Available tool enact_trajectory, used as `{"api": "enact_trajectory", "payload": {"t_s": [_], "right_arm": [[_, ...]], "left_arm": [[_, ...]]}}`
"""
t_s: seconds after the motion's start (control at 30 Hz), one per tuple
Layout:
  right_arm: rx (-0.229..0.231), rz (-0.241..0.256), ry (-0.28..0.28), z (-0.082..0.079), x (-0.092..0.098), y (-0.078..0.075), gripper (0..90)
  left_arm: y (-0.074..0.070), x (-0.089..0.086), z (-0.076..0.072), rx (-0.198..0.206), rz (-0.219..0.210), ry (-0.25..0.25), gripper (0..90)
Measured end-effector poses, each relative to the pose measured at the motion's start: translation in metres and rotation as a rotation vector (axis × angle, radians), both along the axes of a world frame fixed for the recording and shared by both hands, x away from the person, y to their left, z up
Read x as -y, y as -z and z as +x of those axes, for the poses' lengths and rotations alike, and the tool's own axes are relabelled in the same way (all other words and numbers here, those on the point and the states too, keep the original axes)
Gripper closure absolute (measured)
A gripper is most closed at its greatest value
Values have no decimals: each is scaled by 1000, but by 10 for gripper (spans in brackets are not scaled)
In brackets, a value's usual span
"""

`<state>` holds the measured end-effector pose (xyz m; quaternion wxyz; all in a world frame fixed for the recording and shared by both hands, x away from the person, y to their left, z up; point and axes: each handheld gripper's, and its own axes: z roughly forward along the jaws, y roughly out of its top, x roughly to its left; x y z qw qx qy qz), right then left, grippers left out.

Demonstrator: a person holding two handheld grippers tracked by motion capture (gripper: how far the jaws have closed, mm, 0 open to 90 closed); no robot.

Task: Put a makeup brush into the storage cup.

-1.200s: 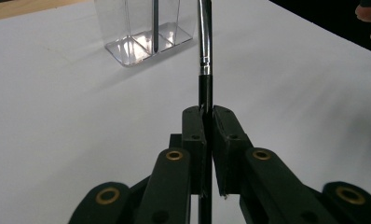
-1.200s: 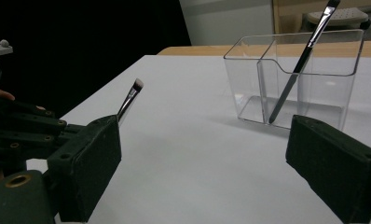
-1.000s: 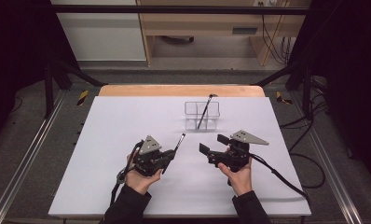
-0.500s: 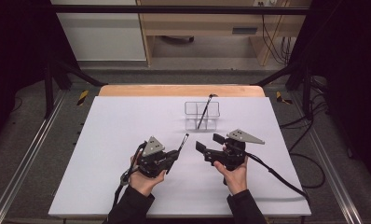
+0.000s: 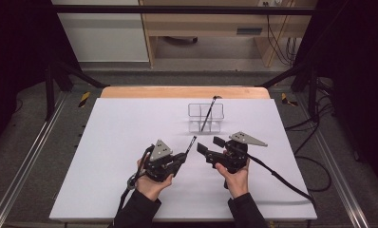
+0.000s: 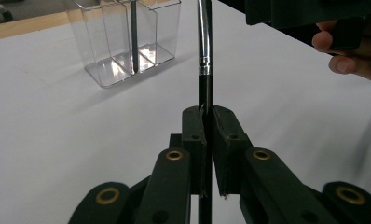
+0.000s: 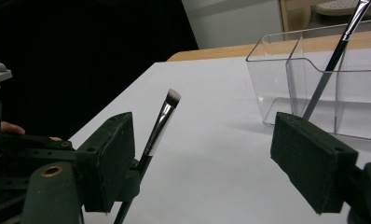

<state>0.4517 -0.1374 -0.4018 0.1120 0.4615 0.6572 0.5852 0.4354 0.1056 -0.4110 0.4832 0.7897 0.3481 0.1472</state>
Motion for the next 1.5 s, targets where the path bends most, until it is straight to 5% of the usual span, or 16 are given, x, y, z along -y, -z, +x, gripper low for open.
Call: {"api": "enact_trajectory", "payload": {"t_s": [0.7, 1.5], "right_arm": [[-24, 41, 7, -1, -3, 2, 276], [-59, 98, 15, -2, -6, 2, 462]], "left_arm": [[-7, 14, -3, 31, -15, -1, 832], [-12, 27, -6, 56, -19, 6, 833]]}}
